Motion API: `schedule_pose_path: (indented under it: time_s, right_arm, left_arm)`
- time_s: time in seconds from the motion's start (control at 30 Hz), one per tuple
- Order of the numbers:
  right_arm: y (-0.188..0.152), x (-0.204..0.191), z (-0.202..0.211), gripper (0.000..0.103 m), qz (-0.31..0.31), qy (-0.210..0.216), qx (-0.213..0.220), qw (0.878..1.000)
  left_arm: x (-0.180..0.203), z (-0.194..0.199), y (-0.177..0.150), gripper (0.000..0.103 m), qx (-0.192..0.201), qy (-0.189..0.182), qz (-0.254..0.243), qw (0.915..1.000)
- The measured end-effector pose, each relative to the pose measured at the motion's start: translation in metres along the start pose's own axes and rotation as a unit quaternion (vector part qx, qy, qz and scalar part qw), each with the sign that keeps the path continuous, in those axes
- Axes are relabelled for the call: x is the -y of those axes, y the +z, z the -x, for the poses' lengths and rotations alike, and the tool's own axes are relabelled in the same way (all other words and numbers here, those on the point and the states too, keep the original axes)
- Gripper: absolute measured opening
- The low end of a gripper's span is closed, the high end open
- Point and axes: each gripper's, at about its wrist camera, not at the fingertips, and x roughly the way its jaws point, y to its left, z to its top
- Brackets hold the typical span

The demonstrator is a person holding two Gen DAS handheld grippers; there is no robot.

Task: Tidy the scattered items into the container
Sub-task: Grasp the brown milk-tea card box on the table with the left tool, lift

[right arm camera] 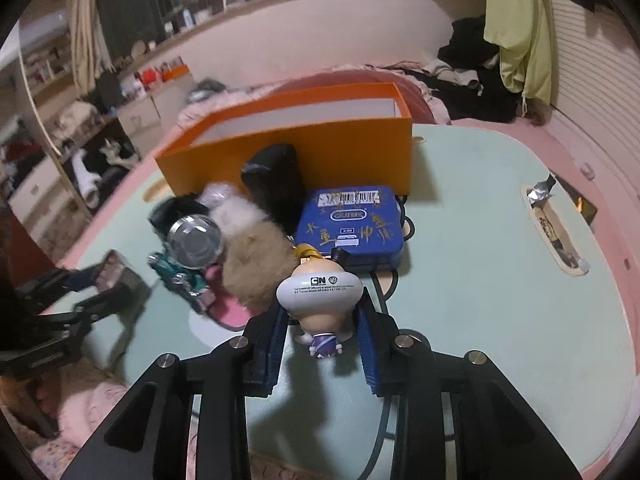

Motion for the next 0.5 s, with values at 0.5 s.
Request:
schedule_pose_path:
  time_s: [0.5]
  right_arm:
    - [-0.003,0.012,0.030,0.031,-0.021,0.041,0.049,0.998]
  left_arm:
    - [0.002,0.019,0.015,0.057,0.035,-0.028,0.022,0.9987]
